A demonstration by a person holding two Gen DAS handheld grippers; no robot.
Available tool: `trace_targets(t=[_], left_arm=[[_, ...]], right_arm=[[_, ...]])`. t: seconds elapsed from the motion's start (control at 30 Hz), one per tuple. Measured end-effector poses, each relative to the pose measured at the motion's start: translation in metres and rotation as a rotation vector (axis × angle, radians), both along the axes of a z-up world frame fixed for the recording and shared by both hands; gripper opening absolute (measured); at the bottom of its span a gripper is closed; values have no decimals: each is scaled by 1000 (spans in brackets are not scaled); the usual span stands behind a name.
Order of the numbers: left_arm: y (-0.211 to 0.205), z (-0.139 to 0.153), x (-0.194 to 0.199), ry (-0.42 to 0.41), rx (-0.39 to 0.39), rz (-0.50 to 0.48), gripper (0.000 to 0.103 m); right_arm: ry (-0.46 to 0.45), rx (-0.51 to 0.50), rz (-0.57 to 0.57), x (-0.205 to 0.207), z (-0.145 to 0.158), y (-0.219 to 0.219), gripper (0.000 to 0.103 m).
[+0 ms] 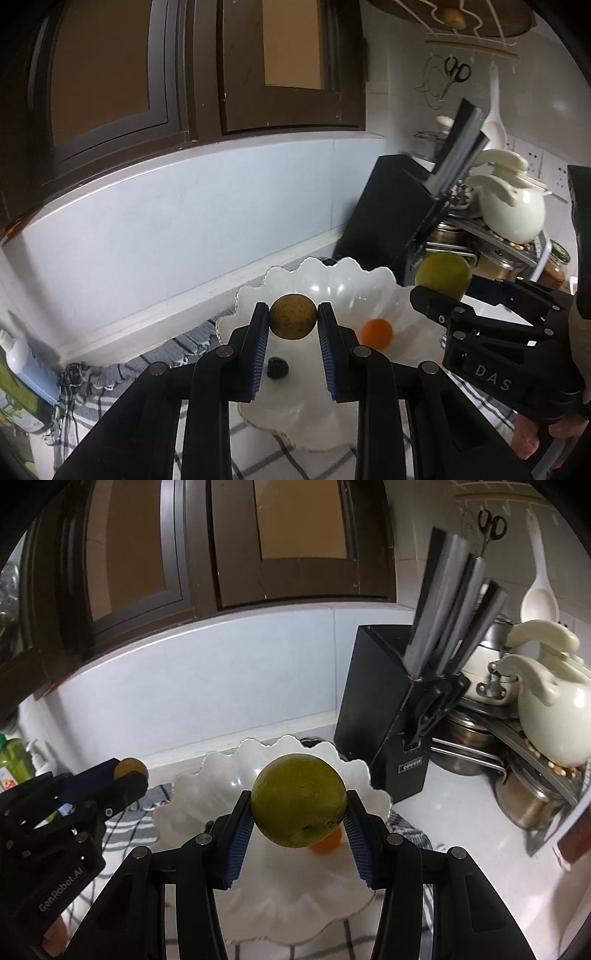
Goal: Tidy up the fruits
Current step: 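Carry the yellow fruit and green pear over the white bowl, then open both tools to drop the fruits into the bowl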
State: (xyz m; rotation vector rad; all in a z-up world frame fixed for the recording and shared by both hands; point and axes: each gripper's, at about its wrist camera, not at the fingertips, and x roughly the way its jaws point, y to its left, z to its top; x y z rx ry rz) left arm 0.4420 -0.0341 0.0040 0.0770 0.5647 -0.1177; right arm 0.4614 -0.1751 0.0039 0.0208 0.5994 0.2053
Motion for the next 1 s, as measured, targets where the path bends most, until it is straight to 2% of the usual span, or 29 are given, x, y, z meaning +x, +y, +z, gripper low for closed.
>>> trace_targets(t=[0.27,0.43,0.8,1.0], left_arm=[[-1,-13,40,64,14,16,27],[1,-29,65,130,5,21,27],[2,-62,105,230,16,31,27],[0,-71,117,262,19,24,27]], right_arm=[[78,-21,9,46,-18,5,49],[130,-44,15,71,-31,10,49],[213,-105,16,105,-56,12,49],[248,-106,26,115,-67,13,49]])
